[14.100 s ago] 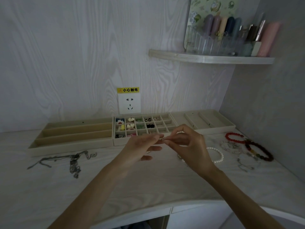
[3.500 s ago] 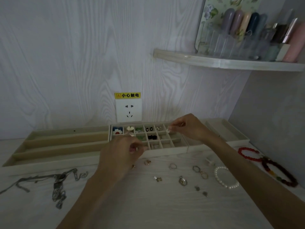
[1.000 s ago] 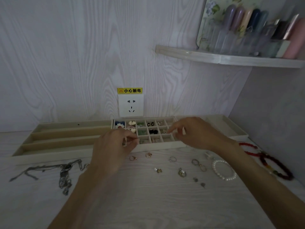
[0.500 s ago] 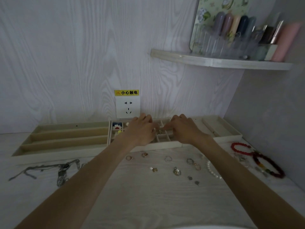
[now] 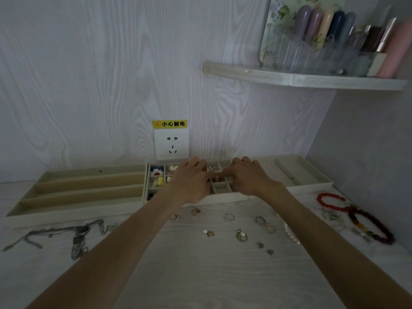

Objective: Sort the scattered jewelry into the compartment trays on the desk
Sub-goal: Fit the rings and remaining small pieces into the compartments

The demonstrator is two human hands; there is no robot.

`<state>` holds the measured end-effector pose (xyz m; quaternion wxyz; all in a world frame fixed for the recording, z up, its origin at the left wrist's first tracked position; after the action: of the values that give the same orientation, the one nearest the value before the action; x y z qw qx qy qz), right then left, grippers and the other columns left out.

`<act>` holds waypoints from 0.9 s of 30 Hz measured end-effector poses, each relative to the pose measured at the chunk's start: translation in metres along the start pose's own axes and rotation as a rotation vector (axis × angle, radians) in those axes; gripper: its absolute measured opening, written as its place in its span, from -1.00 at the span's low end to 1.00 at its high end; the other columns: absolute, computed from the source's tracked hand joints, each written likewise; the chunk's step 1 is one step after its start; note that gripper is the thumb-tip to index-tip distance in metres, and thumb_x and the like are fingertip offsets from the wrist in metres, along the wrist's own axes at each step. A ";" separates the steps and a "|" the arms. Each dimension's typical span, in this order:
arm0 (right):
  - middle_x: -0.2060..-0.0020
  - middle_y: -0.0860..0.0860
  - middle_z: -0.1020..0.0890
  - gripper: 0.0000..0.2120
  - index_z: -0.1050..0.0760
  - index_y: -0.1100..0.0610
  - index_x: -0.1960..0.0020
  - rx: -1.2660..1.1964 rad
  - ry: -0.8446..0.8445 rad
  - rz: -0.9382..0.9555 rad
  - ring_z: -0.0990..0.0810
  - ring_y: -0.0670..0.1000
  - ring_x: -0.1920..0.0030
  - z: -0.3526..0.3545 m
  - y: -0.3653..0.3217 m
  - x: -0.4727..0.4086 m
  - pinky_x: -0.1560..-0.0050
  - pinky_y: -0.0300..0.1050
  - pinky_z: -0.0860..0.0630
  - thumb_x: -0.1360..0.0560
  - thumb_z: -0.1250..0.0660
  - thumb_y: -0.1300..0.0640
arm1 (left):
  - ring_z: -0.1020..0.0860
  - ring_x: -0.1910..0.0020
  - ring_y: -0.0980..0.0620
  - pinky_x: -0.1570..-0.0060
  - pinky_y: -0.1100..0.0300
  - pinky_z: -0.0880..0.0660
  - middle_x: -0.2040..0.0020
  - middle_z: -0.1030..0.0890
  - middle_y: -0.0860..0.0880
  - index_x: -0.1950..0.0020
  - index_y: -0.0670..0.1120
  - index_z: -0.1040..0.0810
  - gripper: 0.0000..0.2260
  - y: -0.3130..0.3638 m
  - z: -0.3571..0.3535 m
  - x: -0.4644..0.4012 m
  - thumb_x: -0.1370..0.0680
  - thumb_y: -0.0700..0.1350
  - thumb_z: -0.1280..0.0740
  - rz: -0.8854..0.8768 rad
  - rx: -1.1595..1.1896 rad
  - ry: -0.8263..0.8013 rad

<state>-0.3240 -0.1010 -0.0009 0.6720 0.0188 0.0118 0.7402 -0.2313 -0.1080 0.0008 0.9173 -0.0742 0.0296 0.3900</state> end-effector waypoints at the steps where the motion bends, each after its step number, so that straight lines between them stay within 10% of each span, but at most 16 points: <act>1: -0.19 0.07 -0.41 -0.52 -0.37 -0.18 -0.36 -0.002 -0.002 0.000 -0.32 0.11 -0.20 -0.001 0.000 -0.001 -0.14 -0.02 -0.24 -0.54 -0.11 0.23 | -0.28 -0.25 -0.06 -0.19 0.09 -0.26 -0.22 -0.36 -0.07 -0.44 0.07 -0.30 -0.62 0.000 0.000 0.000 -0.61 0.00 -0.07 -0.003 -0.001 0.000; 27: -0.02 -0.09 -0.54 -0.72 -0.54 -0.08 -0.14 -0.256 0.176 0.121 -0.43 -0.07 -0.08 0.011 -0.071 0.112 -0.07 -0.17 -0.26 -0.49 -0.30 -0.15 | -0.45 0.02 0.17 0.11 0.22 -0.37 0.03 -0.50 0.23 -0.09 0.19 -0.55 -0.80 -0.020 0.002 0.140 -0.52 -0.07 -0.33 0.278 0.559 0.098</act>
<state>-0.2635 0.0173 0.0086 0.6195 -0.1311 -0.0249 0.7735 -0.1198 -0.0213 -0.0108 0.8375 0.1668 0.1899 0.4844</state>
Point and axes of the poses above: each hand's wrist, its own x-axis away from the middle knuckle, its own z-axis out of the back of the hand, y = z × x, the point moved 9 cm from there along -x, towards the middle knuckle
